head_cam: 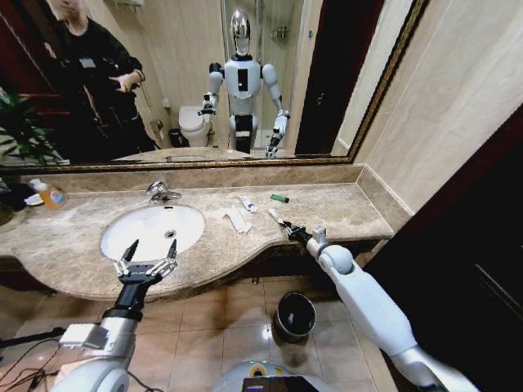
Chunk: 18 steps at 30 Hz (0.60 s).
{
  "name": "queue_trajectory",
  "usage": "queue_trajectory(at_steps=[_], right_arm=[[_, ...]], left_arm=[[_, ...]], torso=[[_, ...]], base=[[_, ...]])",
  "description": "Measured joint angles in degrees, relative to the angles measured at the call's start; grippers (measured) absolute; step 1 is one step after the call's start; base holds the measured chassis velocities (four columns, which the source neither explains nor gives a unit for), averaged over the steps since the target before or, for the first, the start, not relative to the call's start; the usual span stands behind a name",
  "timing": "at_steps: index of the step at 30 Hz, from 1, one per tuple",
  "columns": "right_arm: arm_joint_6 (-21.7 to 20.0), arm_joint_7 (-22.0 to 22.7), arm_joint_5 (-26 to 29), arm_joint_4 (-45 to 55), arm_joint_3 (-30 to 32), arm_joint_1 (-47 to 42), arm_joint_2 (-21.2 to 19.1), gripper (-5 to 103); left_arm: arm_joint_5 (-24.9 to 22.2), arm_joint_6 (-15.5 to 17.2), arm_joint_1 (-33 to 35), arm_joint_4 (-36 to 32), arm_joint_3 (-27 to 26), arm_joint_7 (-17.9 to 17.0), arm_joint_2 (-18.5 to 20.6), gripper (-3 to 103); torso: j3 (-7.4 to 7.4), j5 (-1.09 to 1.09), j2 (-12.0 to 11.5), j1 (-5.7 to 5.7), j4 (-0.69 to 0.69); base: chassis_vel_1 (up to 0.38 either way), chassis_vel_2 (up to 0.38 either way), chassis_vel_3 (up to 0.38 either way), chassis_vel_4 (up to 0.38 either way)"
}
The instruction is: Pick up the trash from the sink and place it in the trash bin.
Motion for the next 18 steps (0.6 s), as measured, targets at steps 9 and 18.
queue_trajectory(at_steps=[9, 18], right_arm=[[-2.2, 2.5, 3.5, 7.5, 2.4, -1.1, -2.5, 16], [-3.6, 5.0, 6.2, 23.5, 11.7, -14.8, -7.6, 16]], left_arm=[[0.0, 0.0, 0.0, 0.0, 0.0, 0.0, 0.0, 100], [0.0, 0.0, 0.0, 0.0, 0.0, 0.0, 0.0, 100]], torso=[[0.0, -0.01, 0.0, 0.0, 0.01], [-0.01, 0.0, 0.0, 0.0, 0.0]], base=[[0.0, 0.0, 0.0, 0.0], [0.0, 0.0, 0.0, 0.0]])
